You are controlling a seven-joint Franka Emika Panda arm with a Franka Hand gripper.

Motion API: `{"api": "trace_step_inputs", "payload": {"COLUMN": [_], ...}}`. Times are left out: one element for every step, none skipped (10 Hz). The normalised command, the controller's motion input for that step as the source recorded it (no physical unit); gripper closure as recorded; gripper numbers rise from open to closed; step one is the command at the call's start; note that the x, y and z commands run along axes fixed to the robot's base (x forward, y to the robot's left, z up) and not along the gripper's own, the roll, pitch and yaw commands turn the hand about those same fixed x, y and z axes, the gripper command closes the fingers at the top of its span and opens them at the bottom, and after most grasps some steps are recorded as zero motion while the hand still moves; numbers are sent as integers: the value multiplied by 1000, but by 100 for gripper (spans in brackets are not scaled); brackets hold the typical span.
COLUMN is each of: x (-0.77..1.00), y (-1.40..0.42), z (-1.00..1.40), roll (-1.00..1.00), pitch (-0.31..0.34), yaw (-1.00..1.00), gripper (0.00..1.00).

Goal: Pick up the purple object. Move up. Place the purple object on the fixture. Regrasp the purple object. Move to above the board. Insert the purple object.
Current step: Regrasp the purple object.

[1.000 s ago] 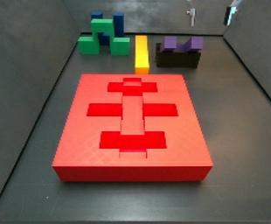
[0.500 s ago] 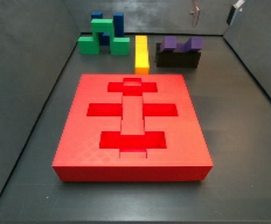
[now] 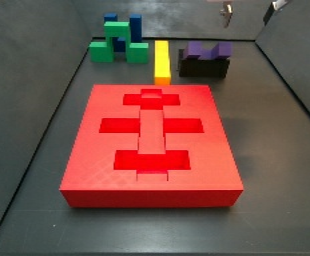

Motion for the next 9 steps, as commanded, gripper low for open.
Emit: {"api": "trace_step_inputs", "payload": {"x": [0,0,63,60,86,94,0,0,0], "y": [-49,-80,-71,-40,-17,-43,-31,0,3], "z": [23,-43,-100,-69,-69,-240,-277,-300,-469], "roll": [1000,1000,1000,1000,1000,977,323,11,0], "pitch": [191,149,120,120,163,174,86,0,0], "yaw": [177,211,197,194,200,171,97,43,0], "gripper": [0,0,0,0,0,0,0,0,0]}}
